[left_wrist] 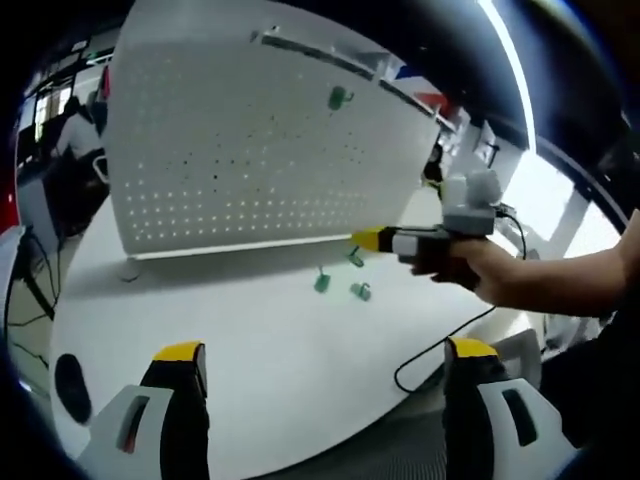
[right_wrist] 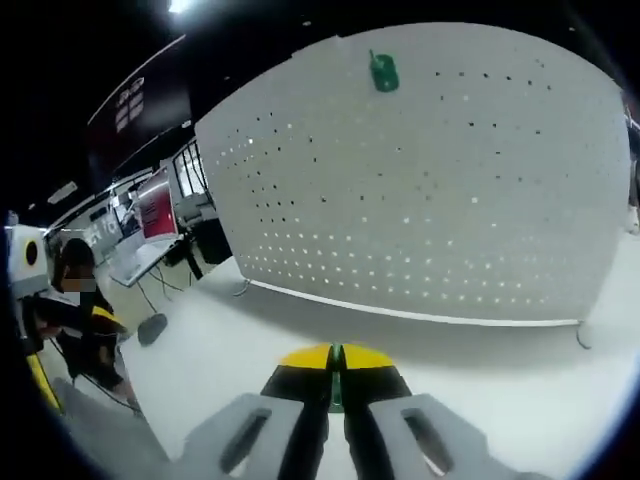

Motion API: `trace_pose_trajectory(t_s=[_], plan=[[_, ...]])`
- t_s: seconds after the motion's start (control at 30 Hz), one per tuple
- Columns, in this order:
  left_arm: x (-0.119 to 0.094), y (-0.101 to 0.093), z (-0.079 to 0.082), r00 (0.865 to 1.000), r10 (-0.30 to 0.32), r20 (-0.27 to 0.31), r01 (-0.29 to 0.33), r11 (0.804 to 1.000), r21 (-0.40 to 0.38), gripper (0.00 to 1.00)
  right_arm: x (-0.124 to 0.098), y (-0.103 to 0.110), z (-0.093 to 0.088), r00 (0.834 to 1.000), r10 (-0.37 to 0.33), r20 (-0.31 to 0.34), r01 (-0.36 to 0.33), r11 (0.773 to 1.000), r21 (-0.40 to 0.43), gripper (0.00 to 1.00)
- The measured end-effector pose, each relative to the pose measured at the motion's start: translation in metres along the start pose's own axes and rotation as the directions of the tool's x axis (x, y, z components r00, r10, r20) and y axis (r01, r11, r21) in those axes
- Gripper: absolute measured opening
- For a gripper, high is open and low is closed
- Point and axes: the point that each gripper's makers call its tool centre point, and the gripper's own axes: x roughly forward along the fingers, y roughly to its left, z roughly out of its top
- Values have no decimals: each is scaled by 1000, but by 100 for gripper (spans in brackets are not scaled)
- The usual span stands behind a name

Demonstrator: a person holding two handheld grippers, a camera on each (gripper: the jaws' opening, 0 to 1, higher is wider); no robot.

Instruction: Insert the hook assembly into the mounting plate slot until the hook locks in place.

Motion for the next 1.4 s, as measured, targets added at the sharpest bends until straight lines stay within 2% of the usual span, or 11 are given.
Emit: trace_pose_trajectory(t_s=[0.23,0.3,0.47,0.6,0.77,0.83,0.93,1.1,1.17,1.23,1.4], plan=[[5,-9,17,1000,-14,27,13,1000,24,99,-22,32,22,995,78,66,-78,997,-6,0],[7,-11,18,999,-18,27,17,999,33,98,-30,47,34,985,129,118,-130,992,1,0],[10,-15,25,999,-31,37,30,999,17,96,-53,71,48,970,177,166,-182,983,16,0],[13,-17,30,998,-37,46,36,999,3,95,-65,86,51,960,205,190,-217,975,42,0],[16,-22,36,998,-46,53,45,999,9,89,-73,104,50,948,245,202,-259,965,44,0],[18,-22,41,996,-40,76,40,999,-9,89,-76,110,51,942,258,216,-273,961,39,0],[19,-23,46,995,-52,88,55,998,-26,82,-80,116,55,932,266,246,-273,962,-6,0],[20,-27,52,990,-86,112,95,992,-79,72,-83,126,63,915,293,276,-299,954,-22,0],[18,-29,60,982,-96,164,112,989,-96,65,-85,127,66,911,294,288,-302,953,-18,0],[17,-30,60,981,-108,162,127,986,-112,57,-86,129,68,908,295,297,-304,953,-19,0],[16,-36,61,975,-142,172,168,975,-145,46,-88,136,70,898,313,309,-318,947,-33,0]])
